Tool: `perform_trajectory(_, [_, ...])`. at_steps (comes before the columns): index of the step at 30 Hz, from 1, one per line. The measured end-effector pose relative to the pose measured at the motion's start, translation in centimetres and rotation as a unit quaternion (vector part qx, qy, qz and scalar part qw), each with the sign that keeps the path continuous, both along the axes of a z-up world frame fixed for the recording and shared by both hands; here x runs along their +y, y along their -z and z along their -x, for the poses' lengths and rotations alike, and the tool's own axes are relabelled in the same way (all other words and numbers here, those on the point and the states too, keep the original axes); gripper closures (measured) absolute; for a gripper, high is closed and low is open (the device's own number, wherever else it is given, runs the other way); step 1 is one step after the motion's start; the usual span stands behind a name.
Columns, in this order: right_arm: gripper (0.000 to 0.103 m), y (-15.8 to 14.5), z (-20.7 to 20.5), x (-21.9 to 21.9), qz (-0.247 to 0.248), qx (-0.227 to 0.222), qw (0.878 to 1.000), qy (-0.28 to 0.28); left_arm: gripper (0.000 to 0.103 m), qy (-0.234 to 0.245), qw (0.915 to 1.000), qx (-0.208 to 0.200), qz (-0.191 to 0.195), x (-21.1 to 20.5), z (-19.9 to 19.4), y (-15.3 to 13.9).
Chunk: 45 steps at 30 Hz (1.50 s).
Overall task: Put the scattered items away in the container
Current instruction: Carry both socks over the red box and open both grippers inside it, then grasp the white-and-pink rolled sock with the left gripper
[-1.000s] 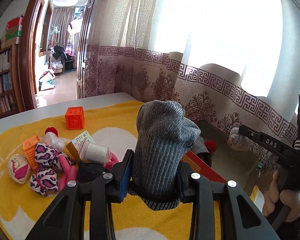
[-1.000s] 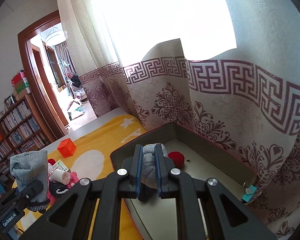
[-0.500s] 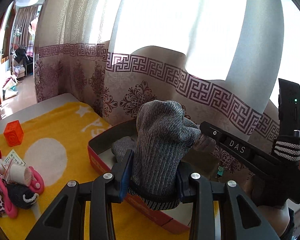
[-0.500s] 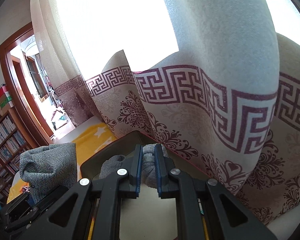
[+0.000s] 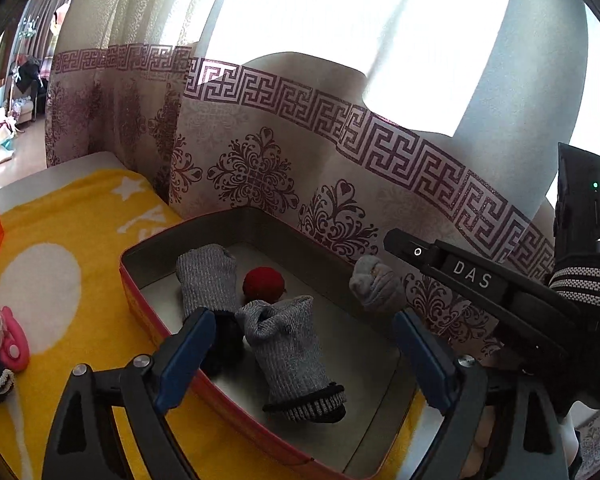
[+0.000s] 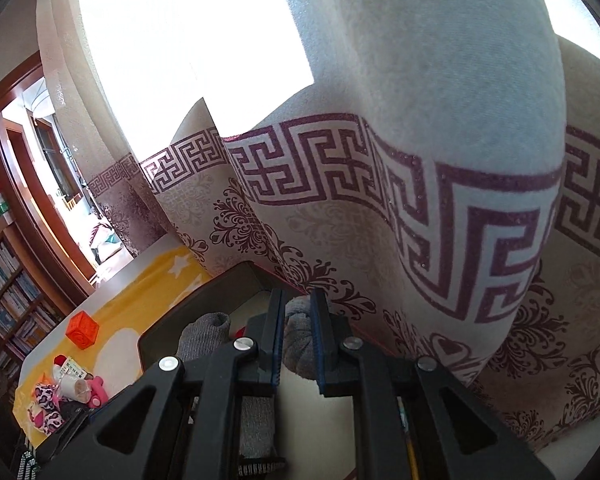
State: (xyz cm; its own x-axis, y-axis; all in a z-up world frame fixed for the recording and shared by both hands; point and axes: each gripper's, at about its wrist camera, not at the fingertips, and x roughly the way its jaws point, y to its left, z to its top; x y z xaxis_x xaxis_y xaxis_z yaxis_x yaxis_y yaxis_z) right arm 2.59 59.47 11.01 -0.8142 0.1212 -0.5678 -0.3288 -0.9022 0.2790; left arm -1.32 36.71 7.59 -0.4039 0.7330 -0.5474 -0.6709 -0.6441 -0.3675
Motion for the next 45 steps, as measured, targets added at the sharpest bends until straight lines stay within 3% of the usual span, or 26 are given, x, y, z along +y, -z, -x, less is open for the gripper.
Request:
perform_trajectory(6, [0.087, 0.1, 0.1, -0.2, 0.008, 0.002, 1.0, -0.001, 0.01, -0.024, 0.9996, 0.002, -0.013, -1.7, 0.7, -0.8])
perform_trajectory(8, [0.08, 0.1, 0.0, -0.2, 0.012, 0.003, 1.0, -0.003, 0.01, -0.034, 0.9993, 0.001, -0.013, -2.2, 1.0, -0.9])
perform_trajectory(10, [0.061, 0.1, -0.1, -0.2, 0.015, 0.007, 1.0, 0.0, 0.01, -0.041, 0.9991, -0.001, -0.011, -2.7, 1.3, -0.8])
perform_trajectory(13, [0.048, -0.2, -0.4, -0.4, 0.01, 0.014, 1.0, 0.003, 0.01, -0.053, 0.9985, 0.0, -0.012, -3.4, 1.6, -1.0])
perform_trajectory(25, [0.04, -0.6, -1.0, -3.1, -0.002, 0.025, 0.999, -0.035, 0.01, -0.103, 0.9946, 0.002, -0.012, -7.1, 2.3, -1.8])
perform_trajectory(32, [0.04, -0.9, -1.4, -5.9, -0.014, 0.033, 0.997, -0.073, 0.01, -0.141, 0.9897, 0.022, -0.003, -11.4, 1.7, -2.6])
perform_trajectory(45, [0.032, 0.2, -1.2, -12.1, -0.027, 0.018, 0.988, -0.152, 0.01, -0.264, 0.9637, 0.015, 0.038, -23.7, 2.9, -0.9])
